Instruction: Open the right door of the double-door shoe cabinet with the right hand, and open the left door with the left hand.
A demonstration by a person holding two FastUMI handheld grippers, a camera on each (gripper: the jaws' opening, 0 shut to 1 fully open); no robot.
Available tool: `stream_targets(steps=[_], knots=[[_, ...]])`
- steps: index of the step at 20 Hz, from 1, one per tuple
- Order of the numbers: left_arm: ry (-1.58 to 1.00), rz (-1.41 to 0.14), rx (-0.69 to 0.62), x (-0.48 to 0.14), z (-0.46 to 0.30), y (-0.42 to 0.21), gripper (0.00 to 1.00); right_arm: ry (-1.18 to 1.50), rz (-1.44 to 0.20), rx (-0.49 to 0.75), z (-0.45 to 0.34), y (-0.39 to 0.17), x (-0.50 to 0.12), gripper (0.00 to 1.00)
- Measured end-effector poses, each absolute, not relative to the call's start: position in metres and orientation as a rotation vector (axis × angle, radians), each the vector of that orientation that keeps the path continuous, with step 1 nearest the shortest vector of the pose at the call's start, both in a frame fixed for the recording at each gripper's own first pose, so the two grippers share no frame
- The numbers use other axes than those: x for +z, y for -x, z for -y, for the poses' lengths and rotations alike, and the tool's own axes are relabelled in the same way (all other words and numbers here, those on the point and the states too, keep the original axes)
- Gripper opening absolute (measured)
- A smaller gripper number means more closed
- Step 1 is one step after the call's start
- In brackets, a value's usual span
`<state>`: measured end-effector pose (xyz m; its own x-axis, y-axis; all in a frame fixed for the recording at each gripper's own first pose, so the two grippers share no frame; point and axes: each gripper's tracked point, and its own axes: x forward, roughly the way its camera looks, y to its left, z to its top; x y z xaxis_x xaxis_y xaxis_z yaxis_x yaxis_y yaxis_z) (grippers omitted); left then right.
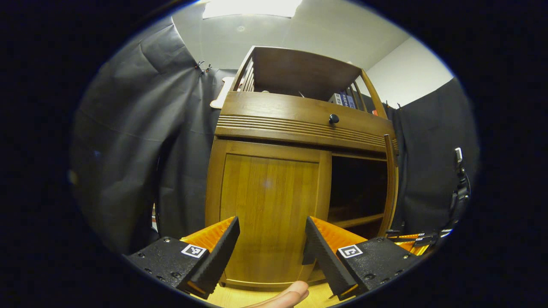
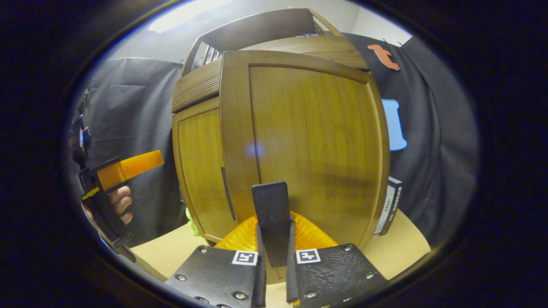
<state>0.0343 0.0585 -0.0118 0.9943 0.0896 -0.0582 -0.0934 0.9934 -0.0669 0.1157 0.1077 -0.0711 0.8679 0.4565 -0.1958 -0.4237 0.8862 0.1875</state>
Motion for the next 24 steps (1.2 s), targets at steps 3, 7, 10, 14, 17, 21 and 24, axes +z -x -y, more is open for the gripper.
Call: stream_targets(steps=[3,7,10,14,17,21,24], knots=[[0.056,-0.052,0.087,-0.011,-0.054,-0.036,0.92,-0.126,-0.245,0.453,-0.094,-0.107,-0.071,0.22],[0.041,-0.062,0.084,-0.017,-0.048,-0.039,0.96,-0.119,-0.246,0.431,-0.072,-0.095,-0.067,0.18],[0.024,-0.067,0.079,-0.021,-0.041,-0.039,0.96,-0.124,-0.25,0.416,-0.058,-0.088,-0.067,0.18],[0.011,-0.066,0.061,-0.021,-0.032,-0.04,0.92,-0.113,-0.245,0.386,-0.037,-0.082,-0.067,0.18],[0.006,-0.065,0.048,-0.021,-0.025,-0.039,0.92,-0.119,-0.237,0.356,-0.019,-0.077,-0.066,0.18],[-0.002,-0.063,0.033,-0.022,-0.018,-0.039,0.92,-0.121,-0.222,0.303,0.011,-0.072,-0.066,0.17],[-0.013,-0.068,0.024,-0.025,-0.011,-0.04,0.92,-0.109,-0.2,0.254,0.035,-0.068,-0.071,0.17]])
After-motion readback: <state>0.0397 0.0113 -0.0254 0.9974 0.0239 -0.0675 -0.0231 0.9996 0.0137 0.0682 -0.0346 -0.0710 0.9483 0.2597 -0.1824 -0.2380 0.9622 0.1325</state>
